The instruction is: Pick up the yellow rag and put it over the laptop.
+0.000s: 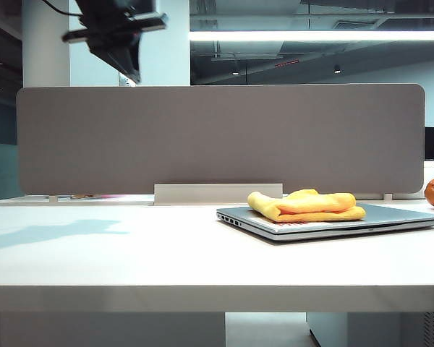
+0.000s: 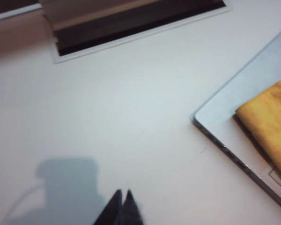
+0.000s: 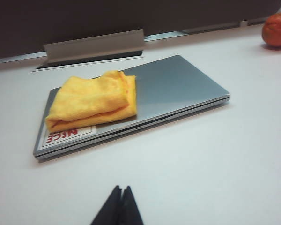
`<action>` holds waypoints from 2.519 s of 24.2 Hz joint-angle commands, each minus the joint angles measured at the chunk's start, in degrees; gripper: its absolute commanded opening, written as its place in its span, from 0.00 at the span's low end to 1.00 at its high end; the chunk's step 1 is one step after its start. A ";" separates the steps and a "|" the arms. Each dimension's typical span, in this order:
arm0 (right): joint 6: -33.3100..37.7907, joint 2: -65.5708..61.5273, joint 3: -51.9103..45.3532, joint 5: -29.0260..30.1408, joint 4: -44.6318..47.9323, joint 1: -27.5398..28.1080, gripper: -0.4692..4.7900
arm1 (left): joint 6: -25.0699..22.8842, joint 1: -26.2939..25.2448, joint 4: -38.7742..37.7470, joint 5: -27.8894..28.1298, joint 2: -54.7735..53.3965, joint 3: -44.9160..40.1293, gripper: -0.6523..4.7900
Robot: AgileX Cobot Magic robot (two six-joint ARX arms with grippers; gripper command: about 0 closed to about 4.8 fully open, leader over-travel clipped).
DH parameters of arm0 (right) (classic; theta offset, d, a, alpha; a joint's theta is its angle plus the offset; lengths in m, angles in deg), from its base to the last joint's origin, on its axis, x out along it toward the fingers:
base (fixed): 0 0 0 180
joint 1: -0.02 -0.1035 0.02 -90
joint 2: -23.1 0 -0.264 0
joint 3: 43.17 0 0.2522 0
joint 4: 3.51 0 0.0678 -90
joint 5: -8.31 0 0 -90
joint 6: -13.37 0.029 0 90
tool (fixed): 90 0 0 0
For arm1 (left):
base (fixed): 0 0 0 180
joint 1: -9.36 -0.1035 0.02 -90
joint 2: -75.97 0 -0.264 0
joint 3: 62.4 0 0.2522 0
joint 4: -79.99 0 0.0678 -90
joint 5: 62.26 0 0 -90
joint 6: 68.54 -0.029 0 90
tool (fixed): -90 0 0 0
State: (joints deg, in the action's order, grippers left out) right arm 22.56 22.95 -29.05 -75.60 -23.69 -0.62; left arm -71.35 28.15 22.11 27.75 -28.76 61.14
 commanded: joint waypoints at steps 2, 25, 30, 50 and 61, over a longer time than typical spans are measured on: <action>-0.48 0.07 -0.33 -2.10 0.68 0.07 0.09 | -1.18 -0.76 -1.01 0.00 3.39 -2.01 0.11; -0.66 0.07 -0.33 -4.48 -1.07 -0.02 0.09 | 1.31 -0.74 24.00 0.22 45.92 -56.30 0.11; -0.66 0.07 -0.33 -4.48 -1.07 -0.02 0.09 | 3.63 -0.66 26.82 0.20 57.02 -68.17 0.11; -0.66 0.07 -0.33 -4.48 -1.07 0.02 0.09 | 7.41 -0.66 26.86 4.55 74.18 -79.28 0.11; -0.66 0.07 -0.33 -4.48 -1.07 0.02 0.09 | 10.73 -10.64 46.05 11.10 78.34 -93.85 0.11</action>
State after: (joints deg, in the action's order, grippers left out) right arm 22.04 22.98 -29.05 -79.95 -25.35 -0.62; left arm -61.49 18.73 62.55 39.22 48.68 -30.77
